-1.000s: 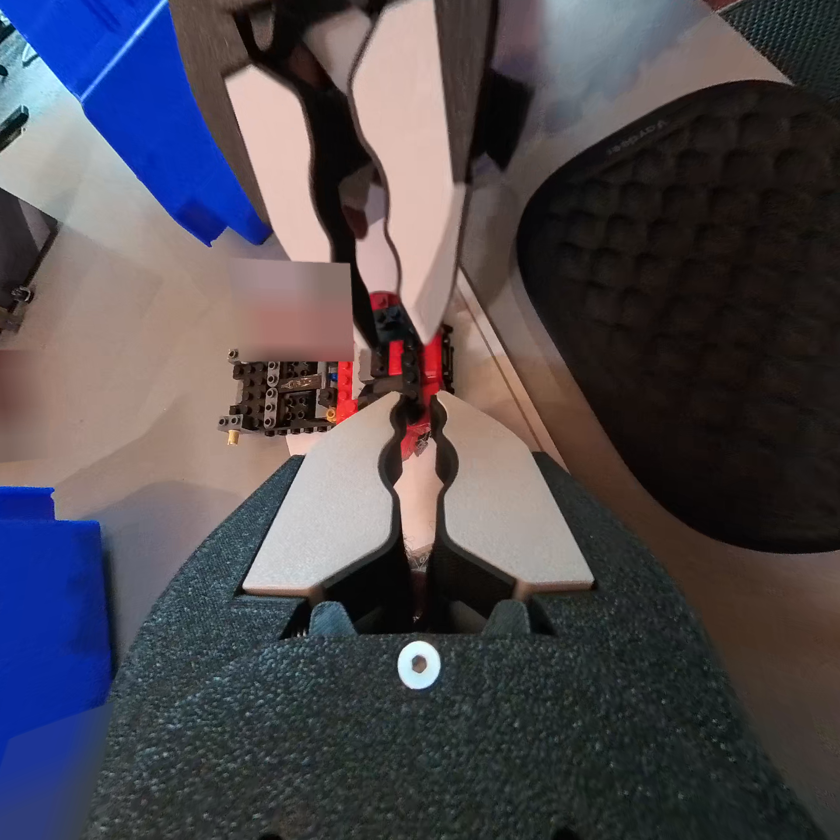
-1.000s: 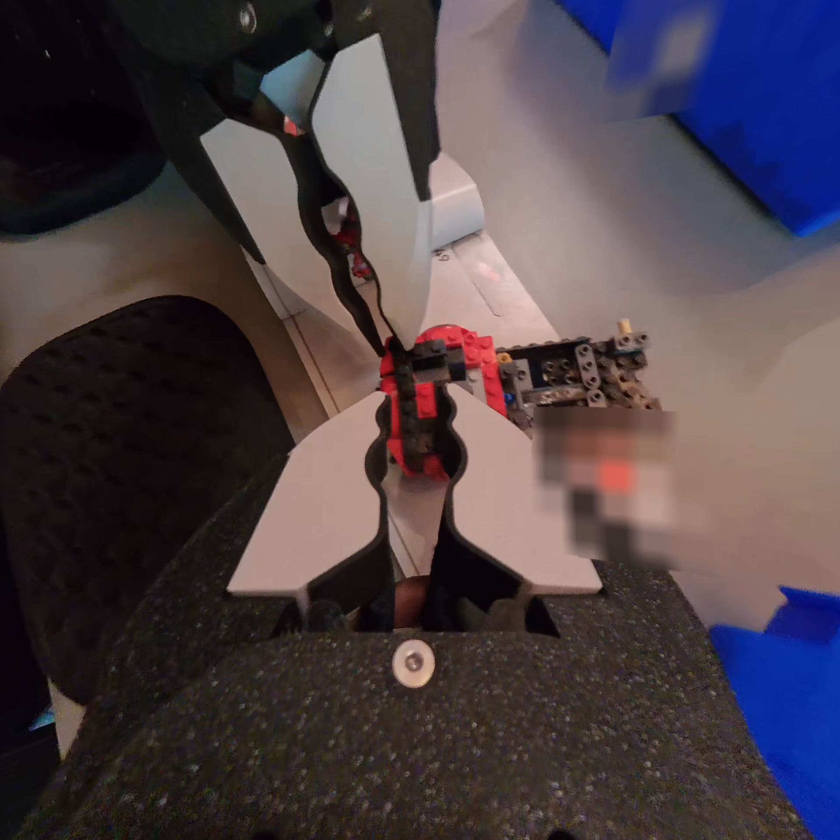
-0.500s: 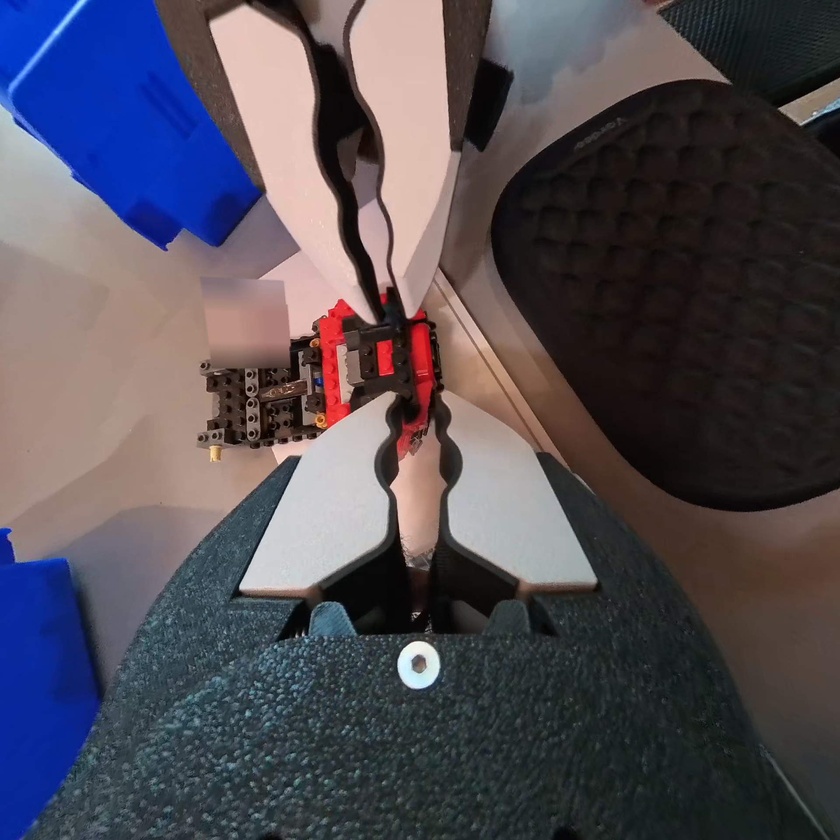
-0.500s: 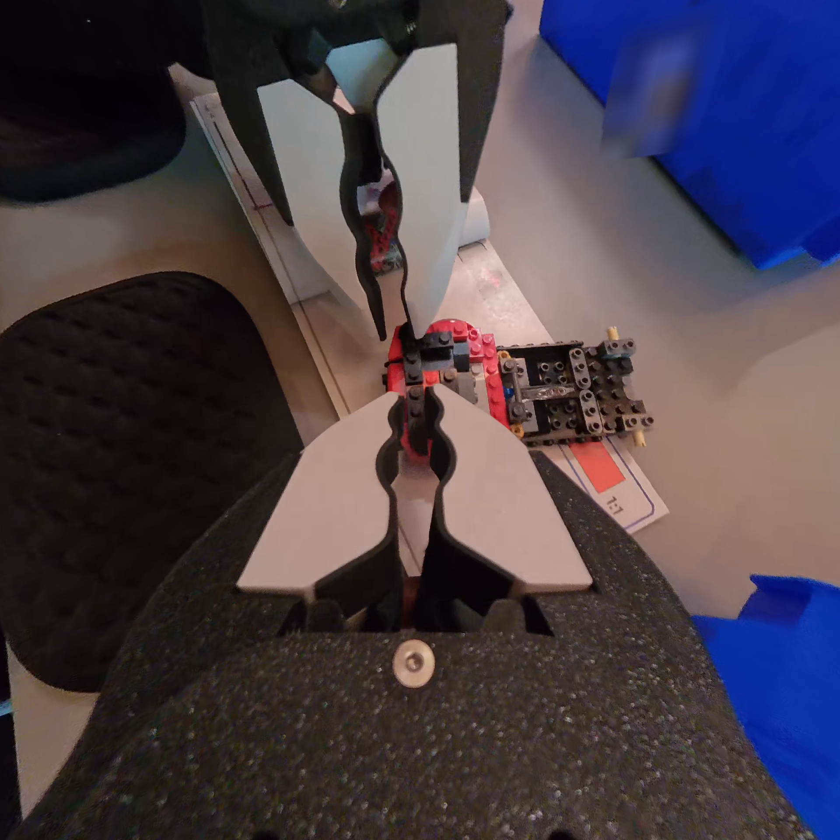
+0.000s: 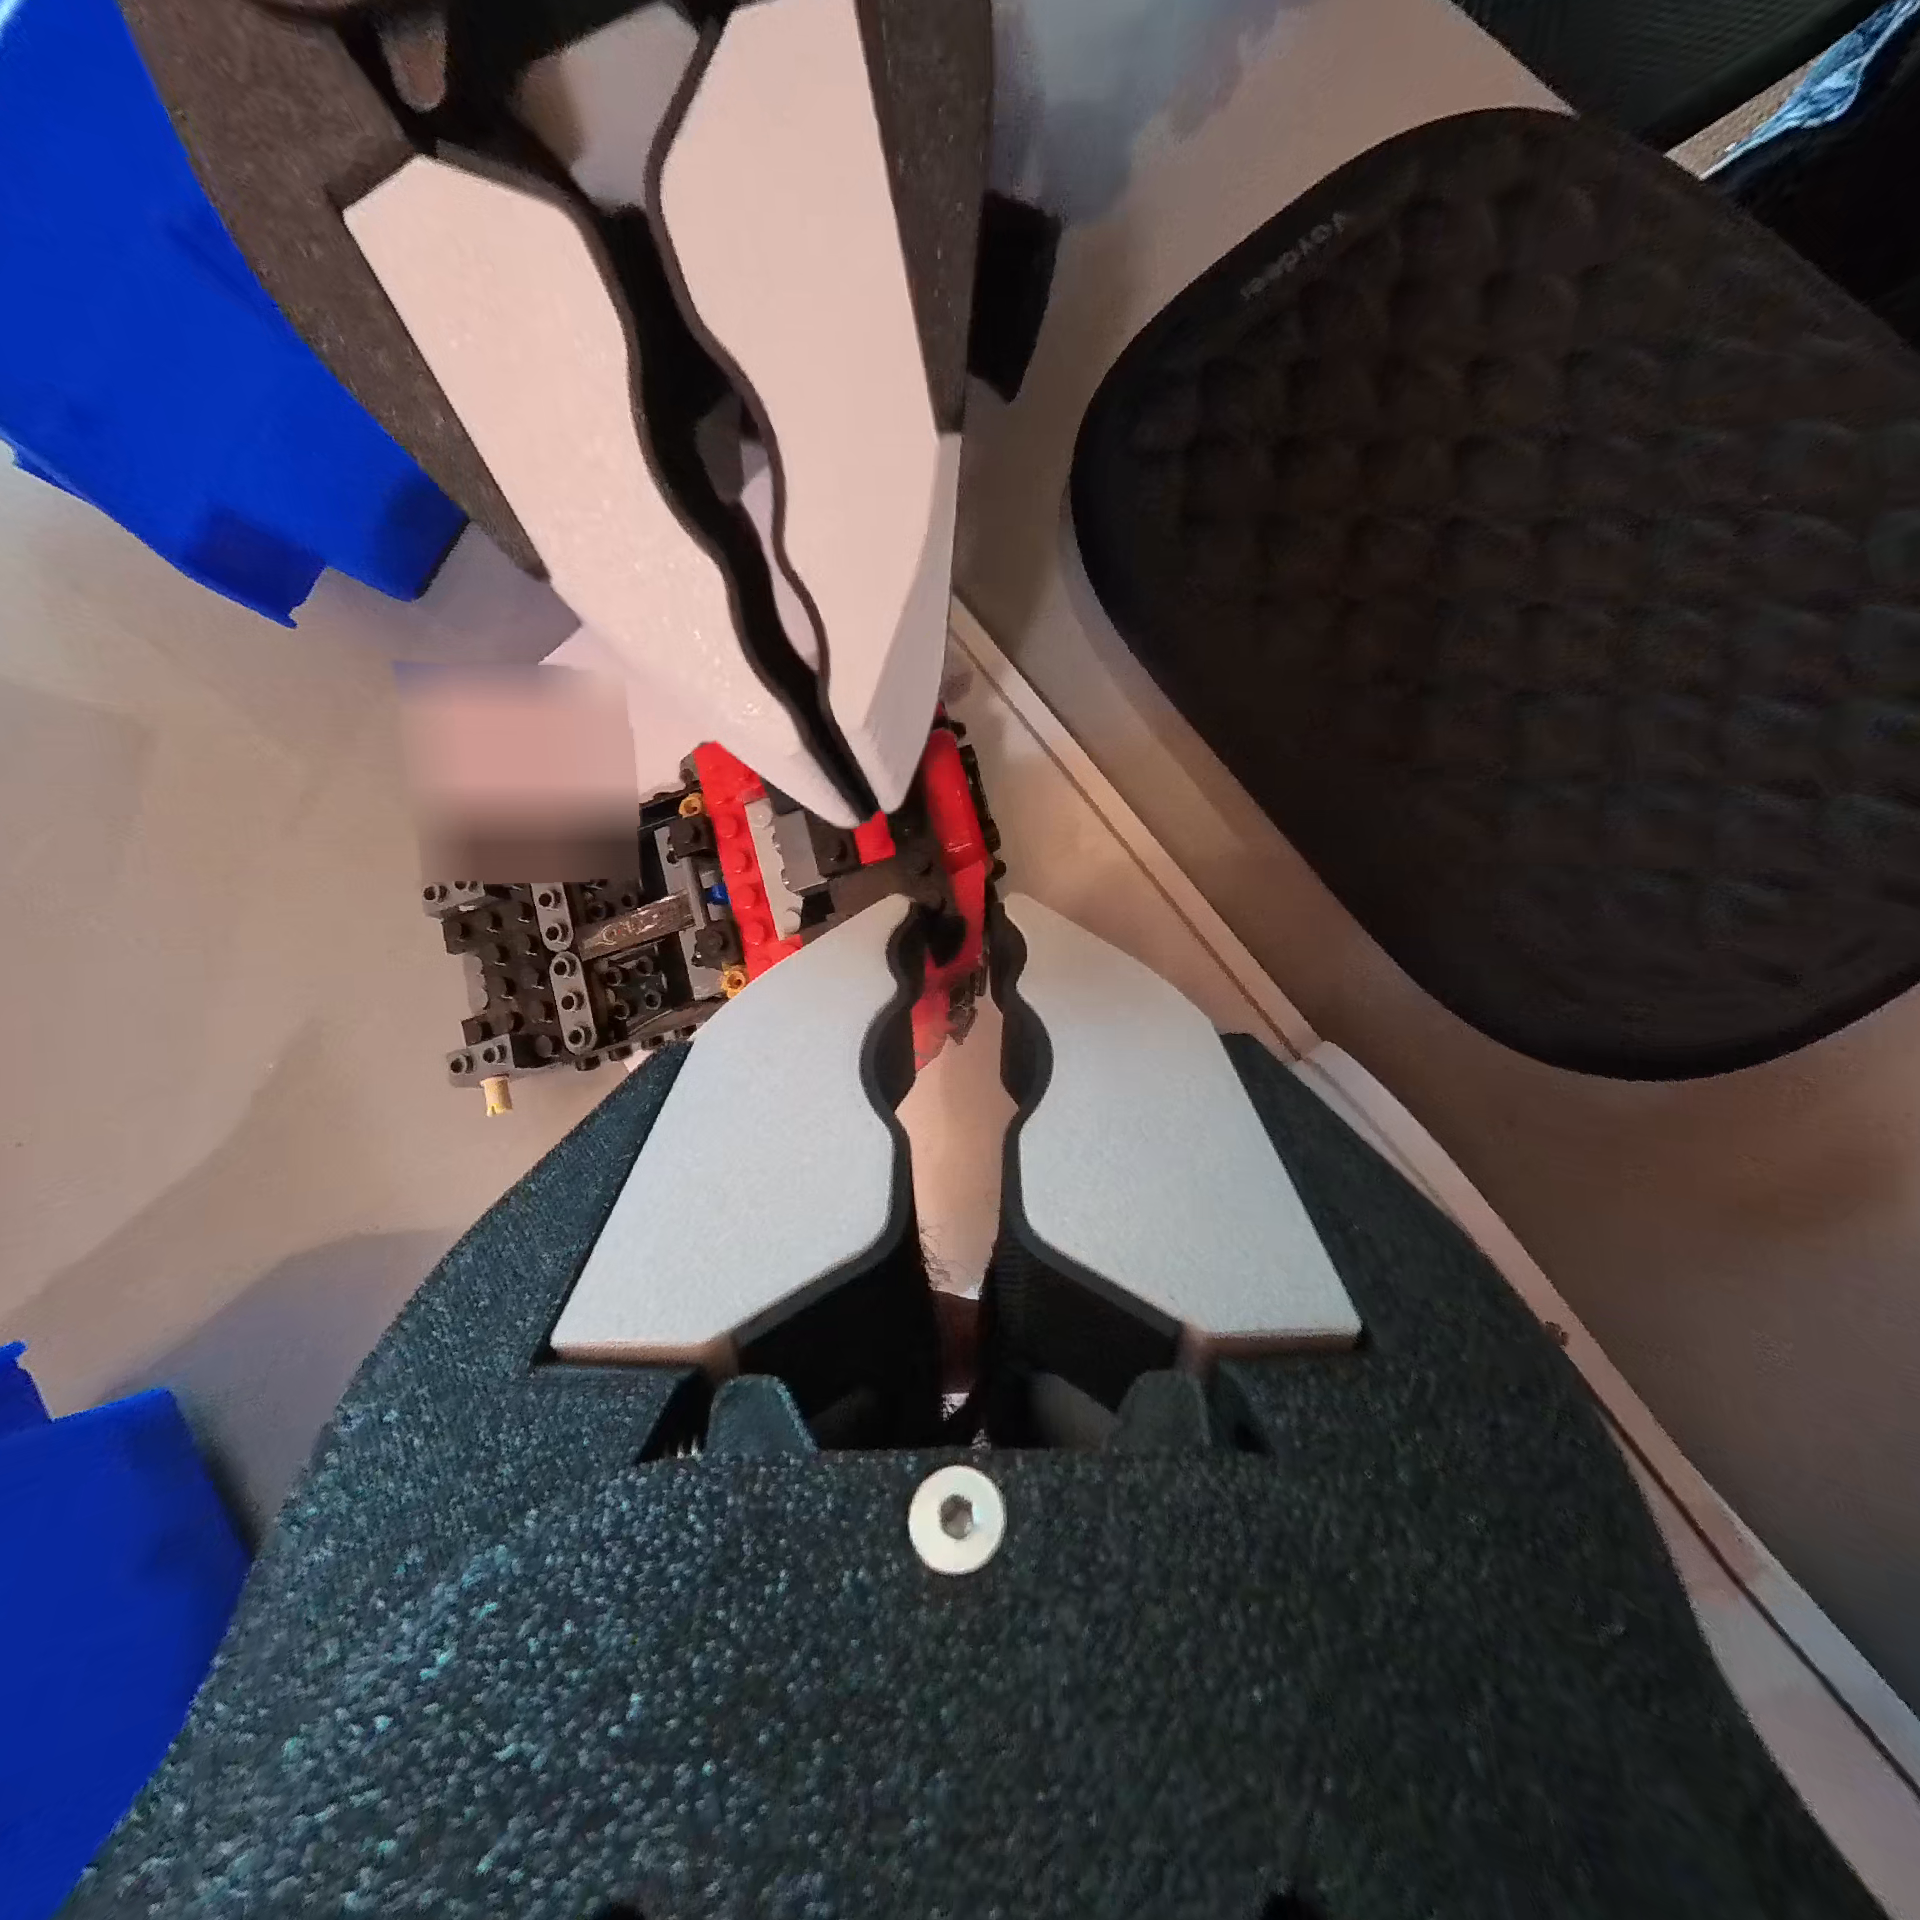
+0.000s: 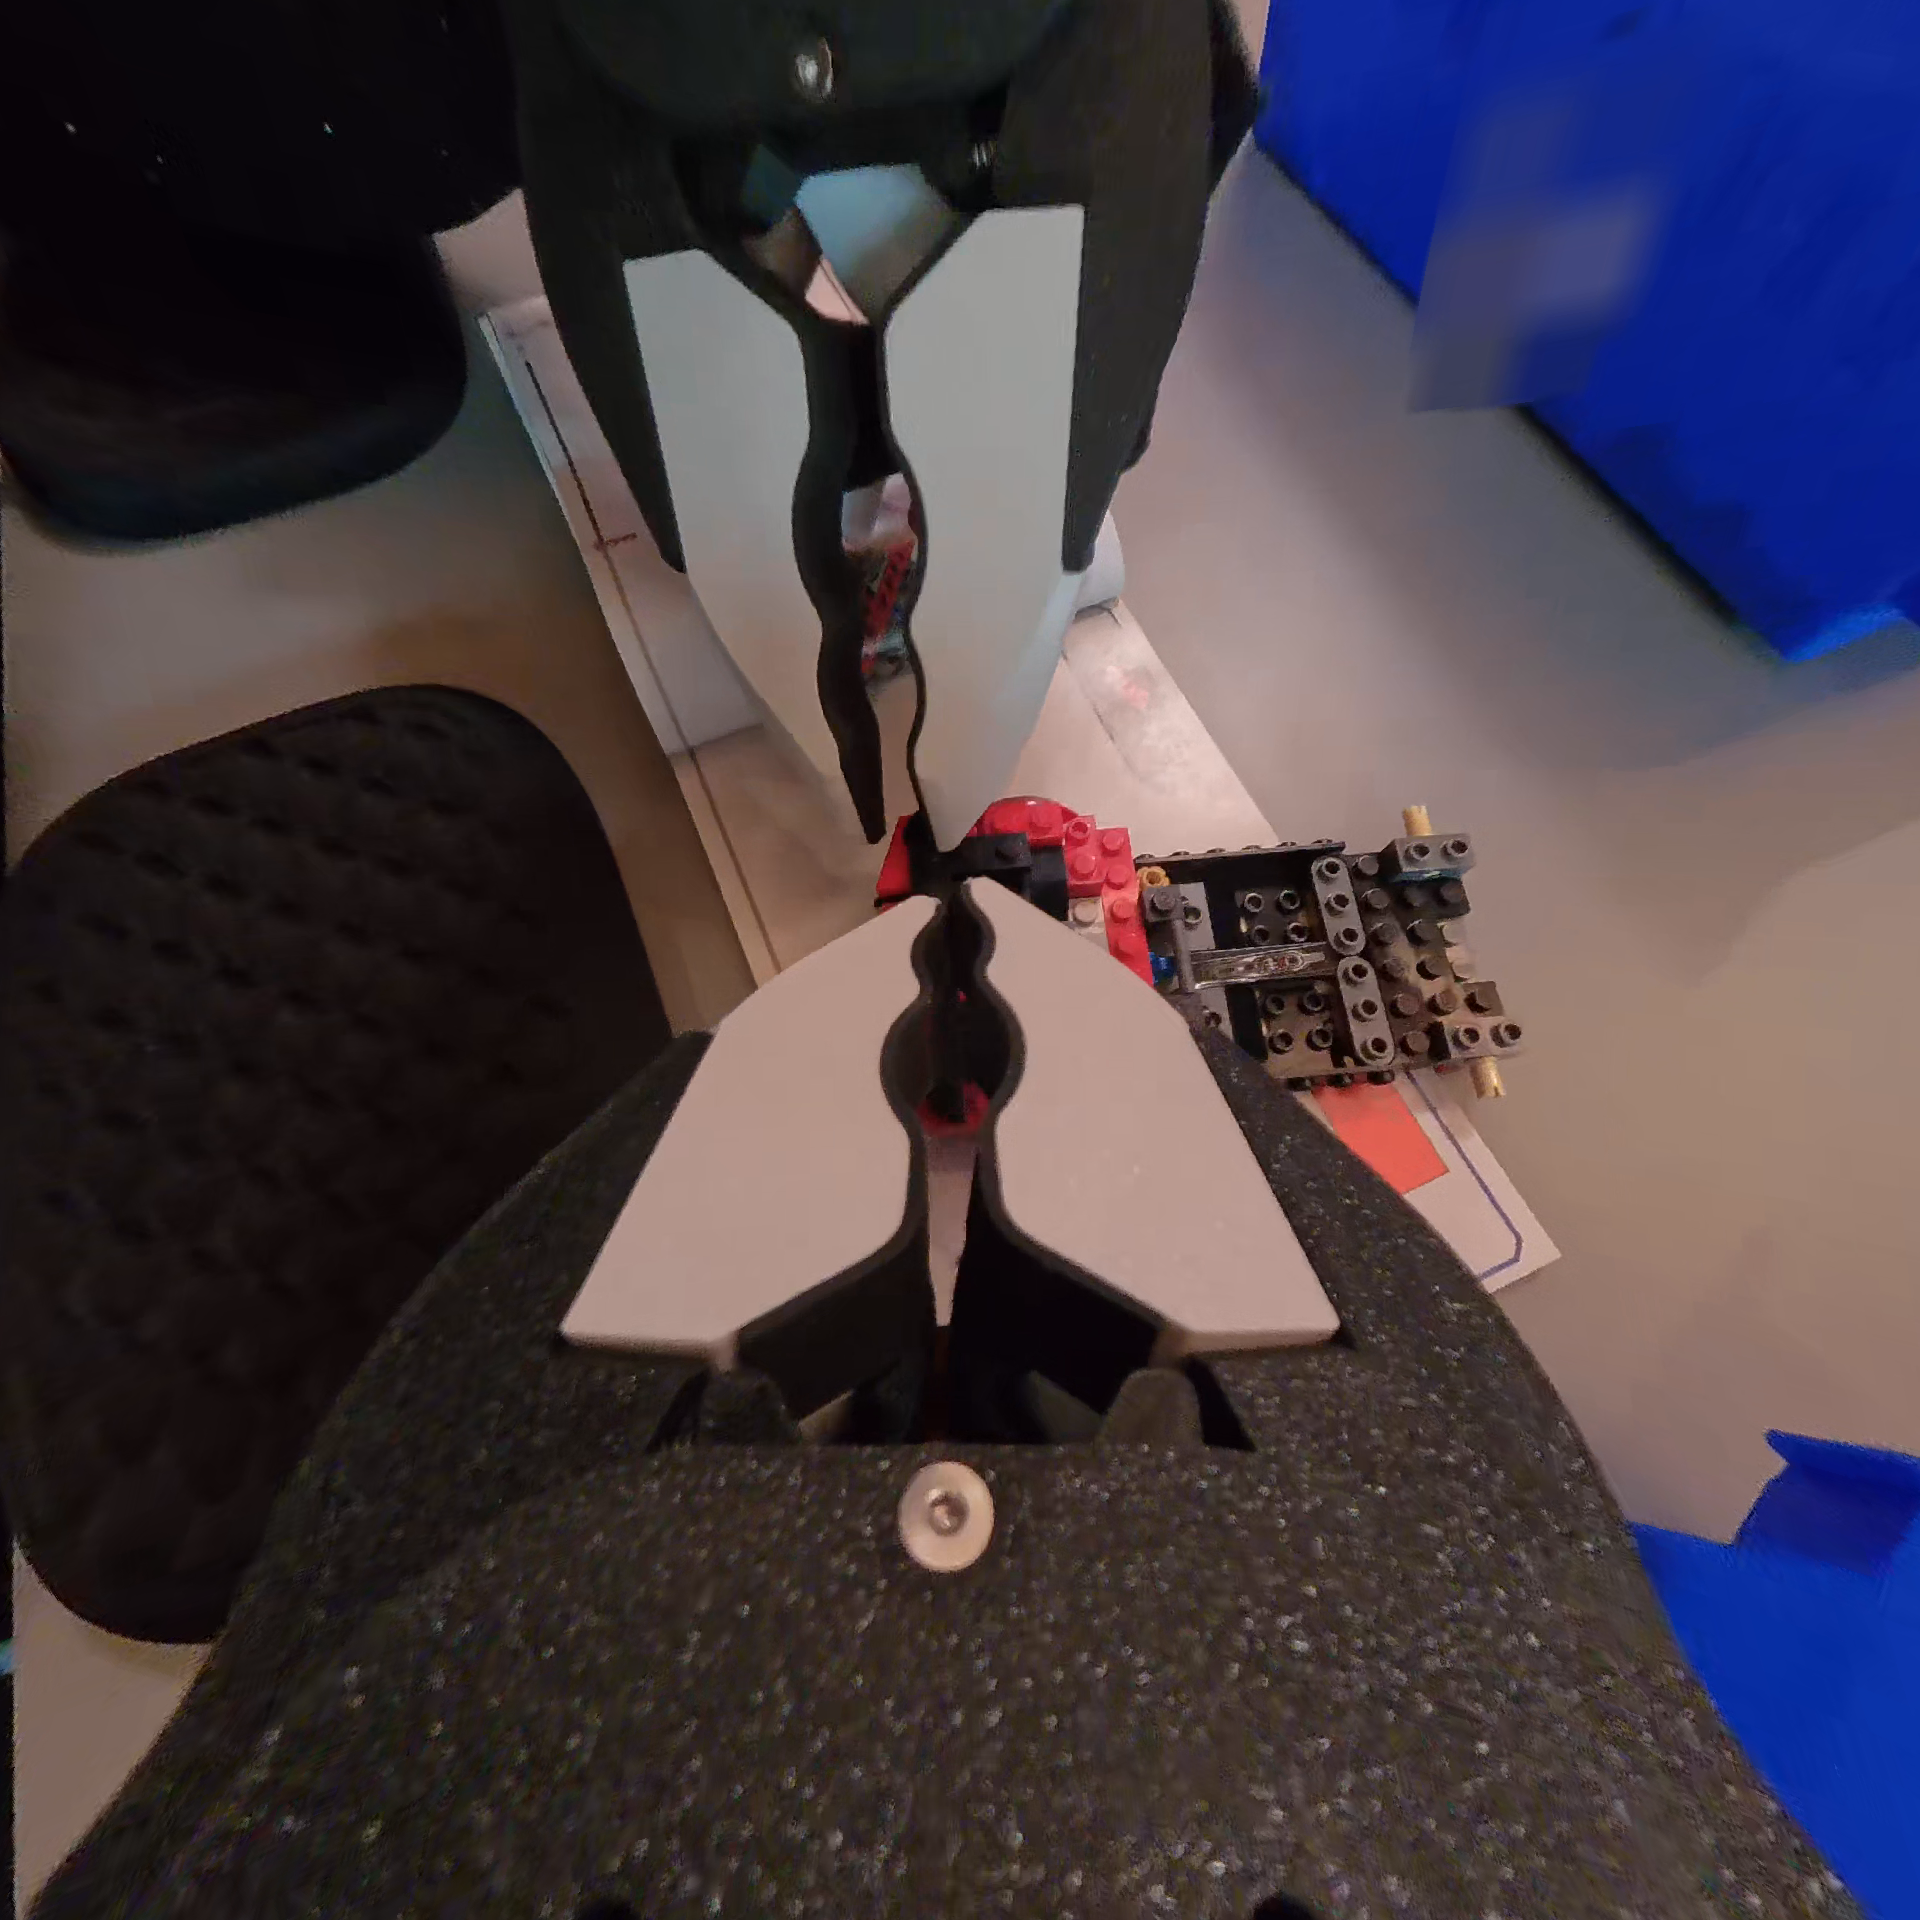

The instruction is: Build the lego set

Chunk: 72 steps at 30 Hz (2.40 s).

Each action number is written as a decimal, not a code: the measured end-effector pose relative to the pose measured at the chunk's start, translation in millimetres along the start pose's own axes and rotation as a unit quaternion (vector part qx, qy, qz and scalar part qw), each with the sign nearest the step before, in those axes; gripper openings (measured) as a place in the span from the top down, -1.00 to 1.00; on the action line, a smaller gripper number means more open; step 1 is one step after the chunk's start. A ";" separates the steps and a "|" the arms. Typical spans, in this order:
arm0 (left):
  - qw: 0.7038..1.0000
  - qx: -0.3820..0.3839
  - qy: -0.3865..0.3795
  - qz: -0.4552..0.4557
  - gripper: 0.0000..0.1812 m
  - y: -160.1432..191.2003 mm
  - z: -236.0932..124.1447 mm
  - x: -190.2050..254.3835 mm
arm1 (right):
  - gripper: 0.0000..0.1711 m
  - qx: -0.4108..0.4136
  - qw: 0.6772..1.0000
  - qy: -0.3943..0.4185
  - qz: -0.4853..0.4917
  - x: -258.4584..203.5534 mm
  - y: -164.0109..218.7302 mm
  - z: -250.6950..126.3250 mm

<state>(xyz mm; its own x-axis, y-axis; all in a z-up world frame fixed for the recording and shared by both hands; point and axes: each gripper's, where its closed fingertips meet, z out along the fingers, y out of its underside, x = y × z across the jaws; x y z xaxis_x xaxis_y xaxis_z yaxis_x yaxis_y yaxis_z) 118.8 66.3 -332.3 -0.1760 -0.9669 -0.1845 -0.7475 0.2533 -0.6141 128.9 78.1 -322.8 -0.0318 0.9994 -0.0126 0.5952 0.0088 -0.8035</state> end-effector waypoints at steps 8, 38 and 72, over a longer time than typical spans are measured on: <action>1.000 -0.015 0.003 0.004 0.92 -0.1 0.8 -1.9 | 1.00 -0.027 0.999 -0.012 0.016 -2.6 3.5 5.4; 0.997 -0.003 0.053 -0.054 0.95 -1.3 1.4 -1.5 | 0.99 -0.096 0.991 -0.024 0.095 -4.0 6.2 6.5; 0.996 0.000 0.062 -0.063 0.97 -2.9 3.2 -3.2 | 1.00 -0.151 0.983 -0.052 0.093 7.7 6.6 5.6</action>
<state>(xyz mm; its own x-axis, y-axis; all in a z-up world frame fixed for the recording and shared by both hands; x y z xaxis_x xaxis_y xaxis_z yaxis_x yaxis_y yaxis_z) 123.6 68.8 -332.3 -0.1584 -0.9873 -0.0085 -0.7688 0.1287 -0.6264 128.1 85.7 -331.6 0.0267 0.9761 -0.2157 0.8097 -0.1477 -0.5679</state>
